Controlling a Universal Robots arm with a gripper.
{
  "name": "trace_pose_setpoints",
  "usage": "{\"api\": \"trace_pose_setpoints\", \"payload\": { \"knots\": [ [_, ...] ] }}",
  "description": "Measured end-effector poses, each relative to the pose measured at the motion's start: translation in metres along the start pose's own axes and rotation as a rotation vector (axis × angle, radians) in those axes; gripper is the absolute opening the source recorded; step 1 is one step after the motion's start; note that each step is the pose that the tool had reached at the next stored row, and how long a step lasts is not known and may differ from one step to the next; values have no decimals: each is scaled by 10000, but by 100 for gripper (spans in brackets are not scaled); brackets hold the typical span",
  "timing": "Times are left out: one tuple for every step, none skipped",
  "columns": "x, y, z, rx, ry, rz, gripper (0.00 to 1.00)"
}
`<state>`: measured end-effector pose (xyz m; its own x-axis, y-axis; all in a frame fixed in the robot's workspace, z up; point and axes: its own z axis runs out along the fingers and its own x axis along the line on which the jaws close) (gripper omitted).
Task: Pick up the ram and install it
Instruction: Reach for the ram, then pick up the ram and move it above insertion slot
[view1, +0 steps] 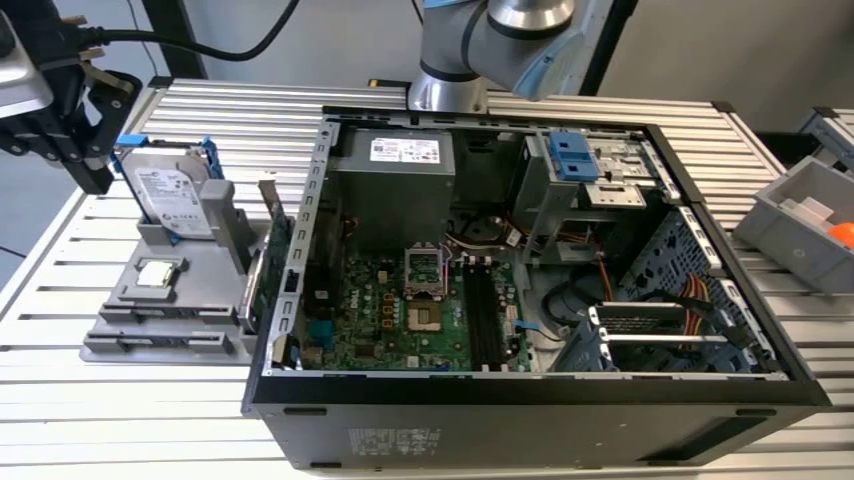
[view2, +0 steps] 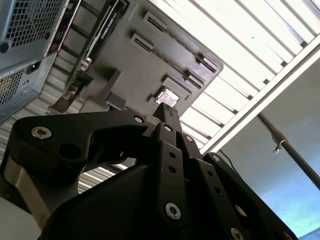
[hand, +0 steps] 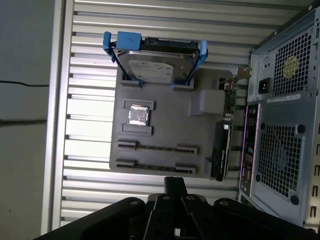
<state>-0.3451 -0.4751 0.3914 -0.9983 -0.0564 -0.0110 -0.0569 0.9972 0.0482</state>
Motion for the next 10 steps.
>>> {"api": "trace_pose_setpoints", "payload": {
  "knots": [
    [0, 0, 0, 0, 1, -21, 0],
    [0, 0, 0, -1, 2, -44, 0],
    [0, 0, 0, -1, 3, -67, 0],
    [0, 0, 0, -1, 4, -83, 0],
    [0, 0, 0, -1, 5, -101, 0],
    [0, 0, -1, -1, 7, -117, 0],
    [0, 0, 0, -1, 7, -137, 0],
    [0, 0, -1, -1, 9, -160, 0],
    [0, 0, 0, -2, 9, -175, 0],
    [0, 0, 0, -2, 11, -198, 0]
  ]
}}
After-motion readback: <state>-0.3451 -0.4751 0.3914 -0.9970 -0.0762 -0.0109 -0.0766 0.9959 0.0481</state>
